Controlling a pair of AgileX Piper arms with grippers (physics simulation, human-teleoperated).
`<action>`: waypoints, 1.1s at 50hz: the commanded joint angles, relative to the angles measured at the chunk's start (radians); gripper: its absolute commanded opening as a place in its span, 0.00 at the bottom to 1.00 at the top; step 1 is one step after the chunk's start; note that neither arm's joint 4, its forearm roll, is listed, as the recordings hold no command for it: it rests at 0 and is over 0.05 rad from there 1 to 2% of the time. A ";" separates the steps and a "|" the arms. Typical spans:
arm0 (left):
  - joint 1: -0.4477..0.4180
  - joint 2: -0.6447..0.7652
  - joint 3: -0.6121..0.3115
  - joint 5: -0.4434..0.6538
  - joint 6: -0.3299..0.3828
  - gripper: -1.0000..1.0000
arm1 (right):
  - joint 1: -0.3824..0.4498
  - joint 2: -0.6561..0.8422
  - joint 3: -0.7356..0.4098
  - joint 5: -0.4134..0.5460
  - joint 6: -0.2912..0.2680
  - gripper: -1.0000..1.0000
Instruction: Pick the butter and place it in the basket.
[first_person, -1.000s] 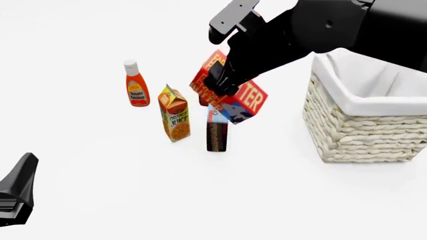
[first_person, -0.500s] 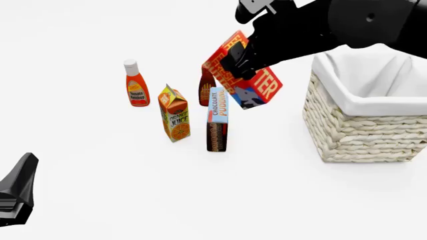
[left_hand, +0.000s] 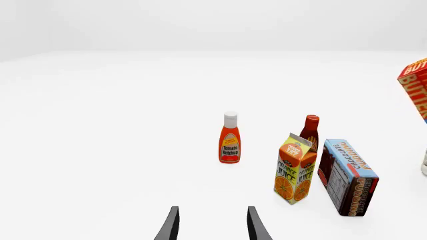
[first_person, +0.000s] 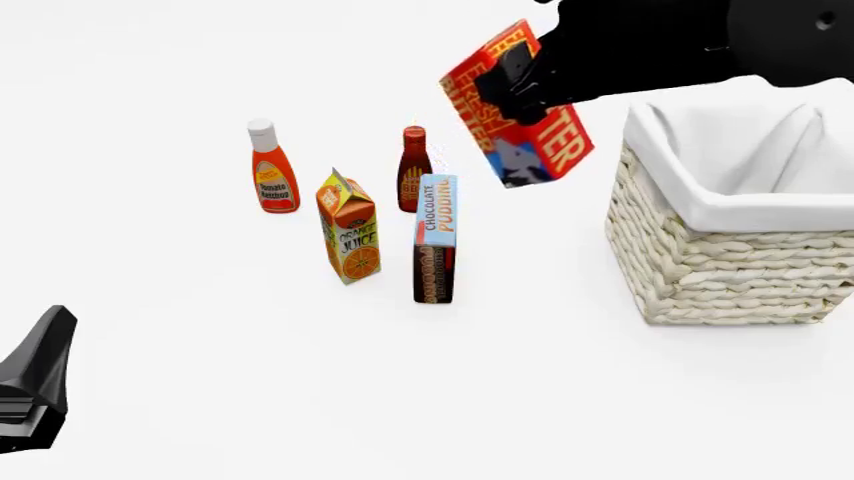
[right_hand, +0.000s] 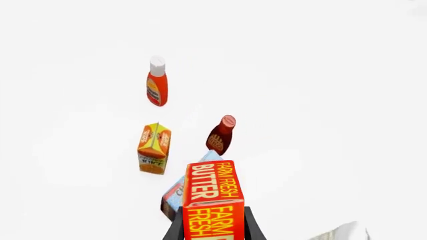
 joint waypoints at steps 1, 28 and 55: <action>0.000 0.000 0.000 0.000 0.000 1.00 | -0.034 -0.050 0.006 -0.046 0.058 0.00; 0.000 0.000 0.000 0.000 0.000 1.00 | -0.130 -0.131 0.069 -0.135 0.155 0.00; 0.000 0.000 0.000 0.000 0.000 1.00 | -0.231 -0.217 0.135 -0.215 0.225 0.00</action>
